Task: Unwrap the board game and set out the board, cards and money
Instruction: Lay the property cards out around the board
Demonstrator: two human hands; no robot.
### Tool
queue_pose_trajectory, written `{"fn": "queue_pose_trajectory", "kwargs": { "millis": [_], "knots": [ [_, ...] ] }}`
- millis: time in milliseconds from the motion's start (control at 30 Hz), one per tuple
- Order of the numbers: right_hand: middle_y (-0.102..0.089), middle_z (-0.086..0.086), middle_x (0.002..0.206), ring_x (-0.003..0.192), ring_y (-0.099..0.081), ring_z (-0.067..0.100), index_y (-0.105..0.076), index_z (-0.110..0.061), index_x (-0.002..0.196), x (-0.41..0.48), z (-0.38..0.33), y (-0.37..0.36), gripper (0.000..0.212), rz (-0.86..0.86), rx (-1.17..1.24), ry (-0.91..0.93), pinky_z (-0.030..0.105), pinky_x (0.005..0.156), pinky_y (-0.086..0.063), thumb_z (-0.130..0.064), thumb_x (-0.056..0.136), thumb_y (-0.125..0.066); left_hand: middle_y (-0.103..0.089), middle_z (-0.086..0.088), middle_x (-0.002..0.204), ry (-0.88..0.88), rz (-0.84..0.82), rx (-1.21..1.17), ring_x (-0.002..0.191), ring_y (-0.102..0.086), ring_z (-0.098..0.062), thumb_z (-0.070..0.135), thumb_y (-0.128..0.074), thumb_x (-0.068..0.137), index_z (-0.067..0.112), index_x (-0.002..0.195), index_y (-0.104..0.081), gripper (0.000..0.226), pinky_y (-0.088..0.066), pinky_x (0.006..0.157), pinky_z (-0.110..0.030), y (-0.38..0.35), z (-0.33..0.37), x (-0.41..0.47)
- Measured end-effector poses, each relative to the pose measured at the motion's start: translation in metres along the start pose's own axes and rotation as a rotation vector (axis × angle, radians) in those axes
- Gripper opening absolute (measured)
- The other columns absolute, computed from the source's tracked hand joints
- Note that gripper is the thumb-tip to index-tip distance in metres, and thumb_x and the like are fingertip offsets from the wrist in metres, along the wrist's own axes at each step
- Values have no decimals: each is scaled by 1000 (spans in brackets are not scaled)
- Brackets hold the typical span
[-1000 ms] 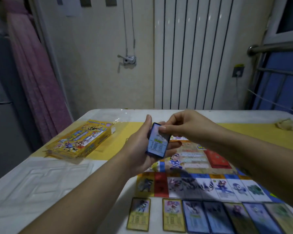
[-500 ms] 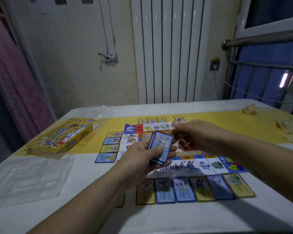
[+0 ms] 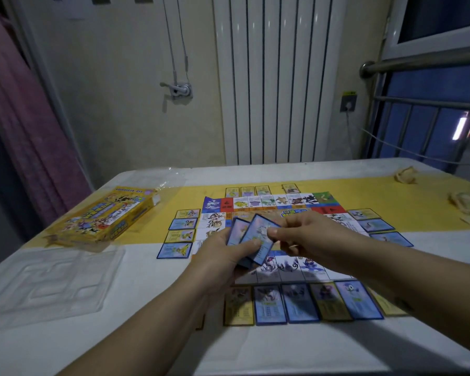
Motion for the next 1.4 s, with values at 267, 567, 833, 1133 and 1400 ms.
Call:
{"fn": "queue_pose_trajectory", "kwargs": {
  "millis": [267, 567, 833, 1133, 1400],
  "knots": [
    [-65, -2, 82, 74, -59, 10, -59, -19, 99, 40, -29, -15, 15, 10, -197, 90, 24, 65, -46, -22, 86, -66, -71, -4, 87, -247, 83, 434, 71, -67, -14, 14, -70, 84, 15, 98, -63, 16, -53, 59, -23, 46, 40, 32],
    [-59, 6, 71, 59, -50, 10, -65, -5, 88, 154, -78, -10, 14, 173, -190, 223, 13, 48, -42, 4, 91, -54, -61, -8, 86, -263, 381, -270, 73, -59, -13, 10, -39, 100, 8, 88, -56, 20, -50, 58, -22, 119, 97, 108],
    [-61, 22, 92, 64, -56, 26, -67, 12, 101, 267, -35, -29, 26, 316, -14, -21, 33, 60, -54, 17, 83, -47, -61, -10, 84, -71, 336, -777, 73, -57, -17, 7, -34, 99, 2, 87, -55, 25, -45, 58, -27, 143, 78, 143],
    [-61, 18, 119, 103, -61, 31, -69, 3, 109, 336, -19, -45, 27, 385, -177, -84, 30, 89, -52, 8, 85, -58, -62, -12, 82, -64, 333, -876, 73, -59, -19, 8, -36, 98, 0, 97, -56, 22, -46, 56, -28, 158, 80, 152],
    [-65, 12, 96, 98, -61, 27, -72, -5, 91, 340, -5, -45, 16, 430, -443, -43, 41, 88, -53, -1, 76, -75, -63, -12, 84, -77, 341, -855, 73, -60, -19, 9, -37, 98, -1, 122, -52, 30, -47, 54, -28, 164, 80, 156]
  ]
}}
Point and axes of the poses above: each hand's wrist, its own x-axis towards the middle knuckle, its own y-axis out of the back of the hand, z = x × y, the point moved 4 cm from there along x, towards the middle knuckle
